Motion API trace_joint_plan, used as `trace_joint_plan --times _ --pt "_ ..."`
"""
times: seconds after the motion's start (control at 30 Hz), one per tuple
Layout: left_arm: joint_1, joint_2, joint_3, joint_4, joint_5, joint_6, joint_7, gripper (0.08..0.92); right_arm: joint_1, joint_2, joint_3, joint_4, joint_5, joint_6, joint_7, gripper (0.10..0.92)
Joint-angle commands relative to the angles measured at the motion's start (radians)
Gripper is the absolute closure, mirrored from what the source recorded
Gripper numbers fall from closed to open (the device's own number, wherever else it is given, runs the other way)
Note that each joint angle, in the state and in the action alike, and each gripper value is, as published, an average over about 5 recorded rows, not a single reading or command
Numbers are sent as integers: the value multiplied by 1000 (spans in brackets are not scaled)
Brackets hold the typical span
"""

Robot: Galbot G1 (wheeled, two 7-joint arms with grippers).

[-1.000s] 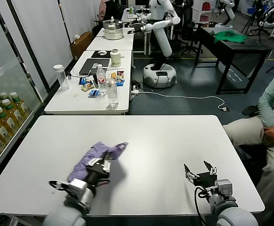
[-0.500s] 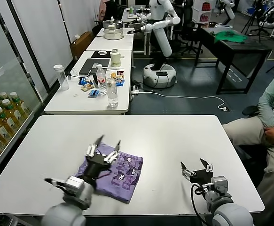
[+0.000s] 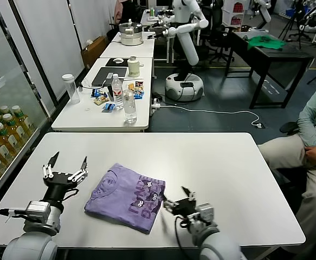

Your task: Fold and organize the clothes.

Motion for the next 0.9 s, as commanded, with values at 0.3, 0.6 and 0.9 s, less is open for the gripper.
trace_joint_plan --times 0.3,0.6,0.9 --pt "23 -1 -65 33 8 -17 -14 177 62 93 -179 -99 207 21 307 234" --pt "26 -13 -60 38 18 -22 -15 177 64 104 -178 -104 218 43 338 482" --pt "26 -20 -59 50 31 -29 -15 177 95 52 -75 -7 179 29 286 733"
